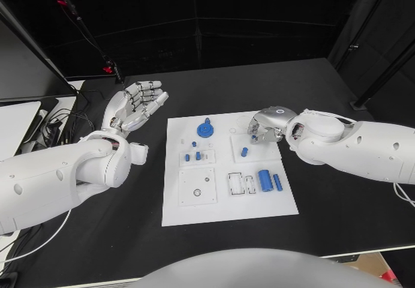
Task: Assemble the parts on the task board
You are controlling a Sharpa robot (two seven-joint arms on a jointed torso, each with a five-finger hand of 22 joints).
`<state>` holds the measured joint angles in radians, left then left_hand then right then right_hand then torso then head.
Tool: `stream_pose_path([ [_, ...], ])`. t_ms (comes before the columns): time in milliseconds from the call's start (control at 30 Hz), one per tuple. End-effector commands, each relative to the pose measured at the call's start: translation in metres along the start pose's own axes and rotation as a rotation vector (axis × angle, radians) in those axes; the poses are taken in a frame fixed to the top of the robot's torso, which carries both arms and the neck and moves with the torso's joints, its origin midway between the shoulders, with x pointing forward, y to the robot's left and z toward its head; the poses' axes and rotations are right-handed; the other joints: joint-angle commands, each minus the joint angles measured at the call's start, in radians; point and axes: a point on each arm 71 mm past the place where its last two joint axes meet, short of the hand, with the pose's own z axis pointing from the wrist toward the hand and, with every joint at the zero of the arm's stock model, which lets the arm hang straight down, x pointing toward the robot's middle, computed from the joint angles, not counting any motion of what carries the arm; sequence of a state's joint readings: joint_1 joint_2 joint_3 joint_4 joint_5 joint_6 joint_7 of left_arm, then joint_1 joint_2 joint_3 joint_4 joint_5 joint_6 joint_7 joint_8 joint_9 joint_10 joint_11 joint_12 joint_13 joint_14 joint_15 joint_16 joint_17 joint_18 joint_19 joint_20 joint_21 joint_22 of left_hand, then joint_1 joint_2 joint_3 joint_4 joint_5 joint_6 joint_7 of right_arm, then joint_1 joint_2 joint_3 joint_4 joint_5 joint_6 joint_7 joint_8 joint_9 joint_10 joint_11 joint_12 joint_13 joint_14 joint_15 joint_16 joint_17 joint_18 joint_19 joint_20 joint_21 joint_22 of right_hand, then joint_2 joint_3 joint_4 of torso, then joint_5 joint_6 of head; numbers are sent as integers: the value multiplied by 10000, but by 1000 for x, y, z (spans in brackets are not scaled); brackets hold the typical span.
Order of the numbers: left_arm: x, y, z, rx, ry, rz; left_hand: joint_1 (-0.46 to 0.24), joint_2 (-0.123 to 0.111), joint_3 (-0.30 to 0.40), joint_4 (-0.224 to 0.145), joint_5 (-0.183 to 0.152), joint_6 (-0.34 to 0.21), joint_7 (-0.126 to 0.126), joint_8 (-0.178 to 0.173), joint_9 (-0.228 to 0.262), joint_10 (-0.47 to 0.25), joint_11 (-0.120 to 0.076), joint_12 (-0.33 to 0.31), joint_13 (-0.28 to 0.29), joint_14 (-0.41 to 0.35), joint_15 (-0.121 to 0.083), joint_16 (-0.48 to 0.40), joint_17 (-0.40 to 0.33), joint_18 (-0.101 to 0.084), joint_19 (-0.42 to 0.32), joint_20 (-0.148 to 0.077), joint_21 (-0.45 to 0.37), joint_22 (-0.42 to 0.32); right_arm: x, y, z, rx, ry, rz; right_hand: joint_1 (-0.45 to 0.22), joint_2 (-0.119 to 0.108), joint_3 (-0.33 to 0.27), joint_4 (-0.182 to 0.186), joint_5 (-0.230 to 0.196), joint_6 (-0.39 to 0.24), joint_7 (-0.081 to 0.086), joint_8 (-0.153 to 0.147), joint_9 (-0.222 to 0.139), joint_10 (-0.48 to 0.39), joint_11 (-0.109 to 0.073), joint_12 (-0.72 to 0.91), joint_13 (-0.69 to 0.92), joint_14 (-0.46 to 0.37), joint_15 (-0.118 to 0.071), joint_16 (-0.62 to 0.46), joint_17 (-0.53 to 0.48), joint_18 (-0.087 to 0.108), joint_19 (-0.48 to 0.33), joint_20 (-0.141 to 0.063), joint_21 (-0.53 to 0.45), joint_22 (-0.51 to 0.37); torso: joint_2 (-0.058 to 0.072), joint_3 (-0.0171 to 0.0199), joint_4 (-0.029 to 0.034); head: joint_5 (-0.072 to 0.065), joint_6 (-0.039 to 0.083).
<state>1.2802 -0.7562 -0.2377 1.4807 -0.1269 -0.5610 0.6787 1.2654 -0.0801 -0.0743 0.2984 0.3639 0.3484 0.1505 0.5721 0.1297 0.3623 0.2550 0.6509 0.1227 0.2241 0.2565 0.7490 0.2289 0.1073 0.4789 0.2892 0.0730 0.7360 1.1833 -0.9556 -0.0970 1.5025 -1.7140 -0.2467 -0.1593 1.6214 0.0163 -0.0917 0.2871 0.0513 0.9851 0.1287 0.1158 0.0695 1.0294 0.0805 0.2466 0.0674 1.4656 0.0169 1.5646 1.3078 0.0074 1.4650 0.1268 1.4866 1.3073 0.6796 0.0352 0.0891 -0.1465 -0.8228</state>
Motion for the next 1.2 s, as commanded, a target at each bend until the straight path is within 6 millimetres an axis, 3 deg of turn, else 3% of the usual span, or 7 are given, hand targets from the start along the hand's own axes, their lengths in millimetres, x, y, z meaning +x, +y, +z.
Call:
stream_pose_path([
  [33, 0, -13, -1, 1677, 105, -152, -16, 115, 75, -23, 11, -94, 1441, 74, -8, -88, 25, 72, -18, -46, -22, 70, -36, -101, 102, -6, 56, -16, 2, 0, 1, 364, 382, -397, 90, 18, 93, 20, -44, 75, -2, -60, -14, 89, 14, -76, -24, 1005, -55, -41, 2409, 179, 485, -83, -26, 2215, -11, -8, -13, 1, -85],
  [300, 0, -12, -1, 1613, 132, -175, -21, 142, 80, -26, 11, -110, 1440, 113, -12, -97, 23, 110, -26, -37, -23, 104, -60, -99, 110, -6, 59, -23, 4, 3, 2, 471, 587, -723, 285, 36, 265, 27, -45, 162, -94, -96, -5, 492, -96, -175, -56, 1020, -123, -8, 2480, 176, 496, -141, -14, 2223, 2, 1, 3, -73, -107],
  [667, -1, -11, 0, 1567, 102, -146, -16, 225, 103, -32, 1, -152, 1441, 201, -27, -127, 22, 194, -51, -12, -30, 188, -119, -91, 139, -6, 72, -36, 3, 5, 2, 459, 556, -803, 364, 69, 417, 41, -44, 727, -241, 75, 66, 1137, -282, -423, -70, 1023, -288, -2, 2492, 181, 487, -292, -36, 2216, -4, 0, -8, -41, -140],
  [1200, -2, -11, -1, 1508, 101, -148, -10, 301, 117, -36, -2, -184, 1441, 286, -42, -152, 20, 274, -76, 27, -36, 275, -174, -89, 150, -7, 76, -51, 2, 10, 2, 329, 357, -1163, 394, -27, 481, 42, -44, 909, -239, 35, 40, 1564, -329, -729, -68, 1013, -340, -25, 2440, 183, 478, -373, -58, 2210, 5, 0, 7, -62, -161],
])
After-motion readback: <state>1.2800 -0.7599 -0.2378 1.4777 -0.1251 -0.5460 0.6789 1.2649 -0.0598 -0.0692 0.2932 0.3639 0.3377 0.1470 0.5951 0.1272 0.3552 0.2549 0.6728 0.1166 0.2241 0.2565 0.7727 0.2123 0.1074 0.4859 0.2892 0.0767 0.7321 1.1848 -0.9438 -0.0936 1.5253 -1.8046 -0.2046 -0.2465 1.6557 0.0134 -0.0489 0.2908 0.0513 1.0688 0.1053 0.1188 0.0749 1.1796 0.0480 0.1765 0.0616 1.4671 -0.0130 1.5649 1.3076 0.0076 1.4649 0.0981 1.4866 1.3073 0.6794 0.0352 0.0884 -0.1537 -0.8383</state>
